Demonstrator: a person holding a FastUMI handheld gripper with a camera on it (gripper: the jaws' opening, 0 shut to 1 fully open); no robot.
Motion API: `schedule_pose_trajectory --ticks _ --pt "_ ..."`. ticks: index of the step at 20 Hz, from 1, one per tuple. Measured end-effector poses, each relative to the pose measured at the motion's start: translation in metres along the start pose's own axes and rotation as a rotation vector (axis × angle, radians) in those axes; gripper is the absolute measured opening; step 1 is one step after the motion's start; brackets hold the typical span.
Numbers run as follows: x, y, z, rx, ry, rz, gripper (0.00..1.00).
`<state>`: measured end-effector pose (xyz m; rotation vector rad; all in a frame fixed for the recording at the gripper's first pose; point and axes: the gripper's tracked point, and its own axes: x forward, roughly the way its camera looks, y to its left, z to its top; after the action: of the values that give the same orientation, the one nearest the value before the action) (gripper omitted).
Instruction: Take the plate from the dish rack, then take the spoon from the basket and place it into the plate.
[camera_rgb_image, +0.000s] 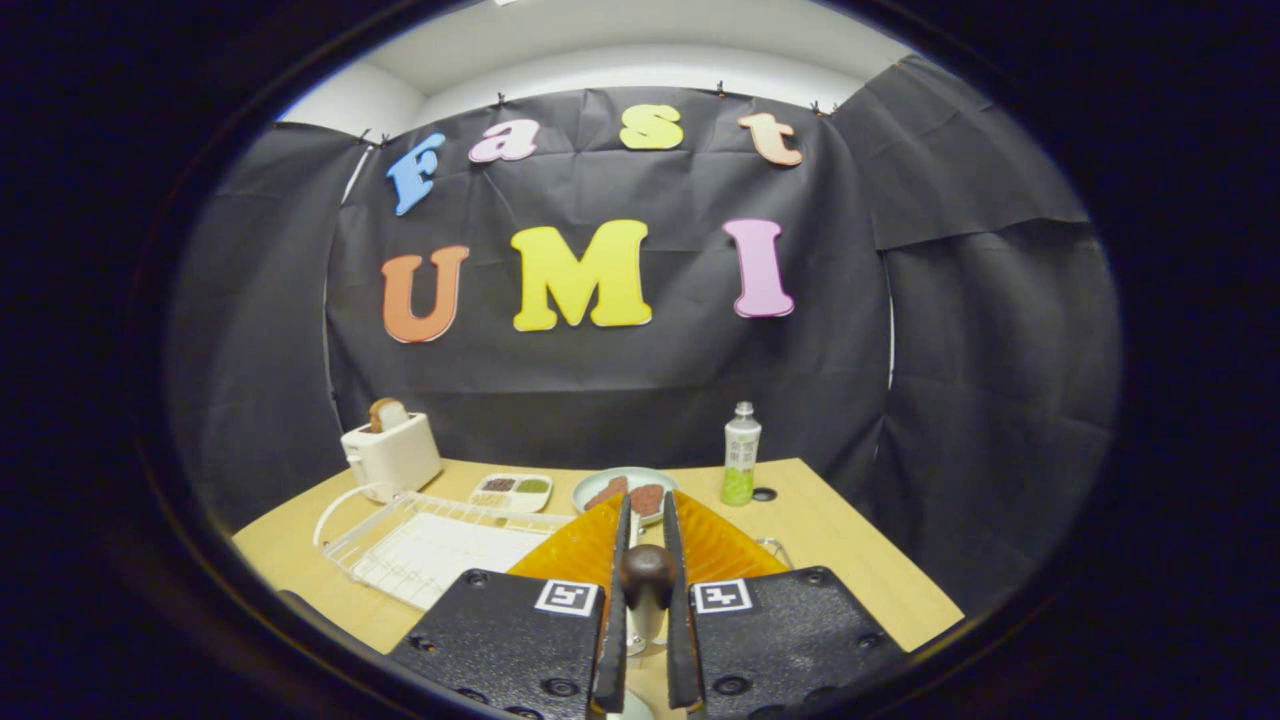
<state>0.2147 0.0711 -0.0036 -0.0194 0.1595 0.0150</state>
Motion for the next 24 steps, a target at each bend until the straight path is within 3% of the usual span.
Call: schedule_pose_trajectory --ticks 5,13,20,24 --pt "-0.019 0.033 -0.046 -0.009 0.054 0.043 0.21" --pt "-0.007 0.07 -0.109 -0.006 0.159 0.101 0.21" --pt "-0.023 0.053 -0.109 -0.012 0.16 0.066 0.24" --pt "-0.035 0.034 -0.1 0.018 0.163 0.022 0.48"
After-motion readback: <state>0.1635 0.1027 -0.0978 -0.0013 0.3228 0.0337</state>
